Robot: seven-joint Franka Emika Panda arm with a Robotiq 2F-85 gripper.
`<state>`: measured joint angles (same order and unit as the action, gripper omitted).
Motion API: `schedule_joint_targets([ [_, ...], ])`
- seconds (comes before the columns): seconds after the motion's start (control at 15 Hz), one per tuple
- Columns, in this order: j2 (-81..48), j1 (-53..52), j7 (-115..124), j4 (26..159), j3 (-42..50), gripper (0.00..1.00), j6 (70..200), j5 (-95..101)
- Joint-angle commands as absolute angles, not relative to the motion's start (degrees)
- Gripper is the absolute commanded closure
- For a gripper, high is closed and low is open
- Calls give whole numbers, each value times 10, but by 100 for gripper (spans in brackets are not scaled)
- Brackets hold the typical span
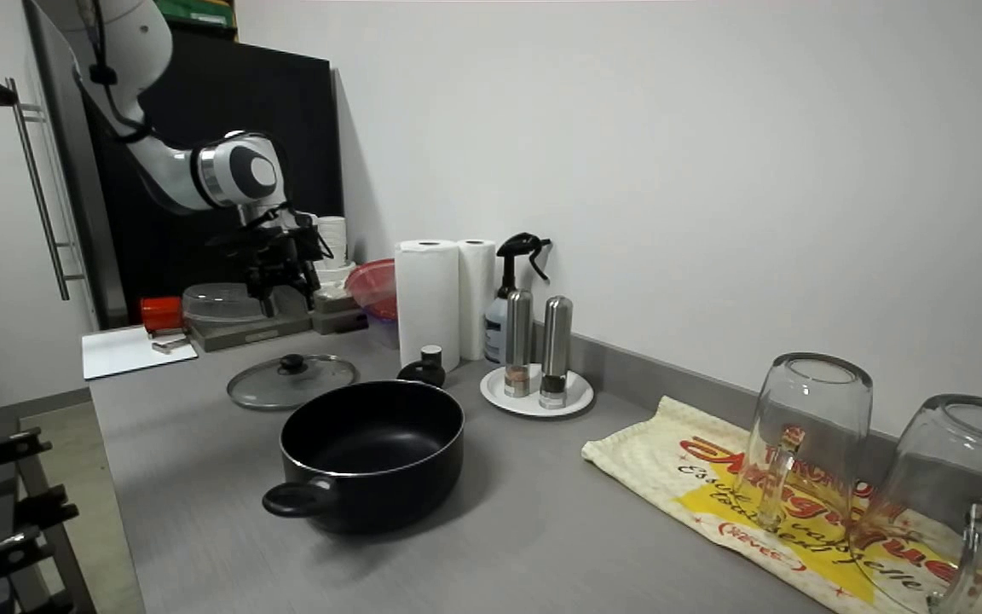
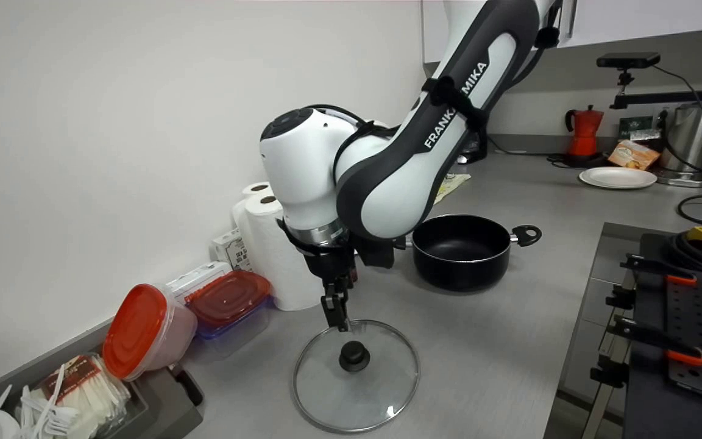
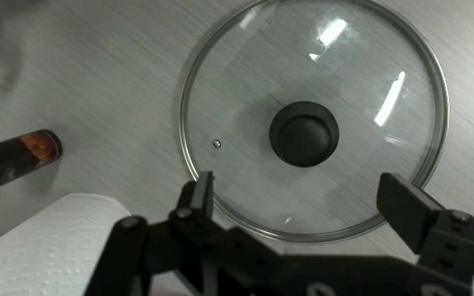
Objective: Put the glass lid on the black pot.
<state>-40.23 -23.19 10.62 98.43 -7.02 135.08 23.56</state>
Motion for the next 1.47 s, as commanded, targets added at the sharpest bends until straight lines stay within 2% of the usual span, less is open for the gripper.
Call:
schedule_joint_targets([
  [0.0, -460, -235, 80, 930, -69, 0, 1335, 208],
  [0.4, -509, -222, 70, 940, -71, 0, 1339, 169],
  [1.4, -527, -231, 76, 901, -62, 0, 1373, 164],
])
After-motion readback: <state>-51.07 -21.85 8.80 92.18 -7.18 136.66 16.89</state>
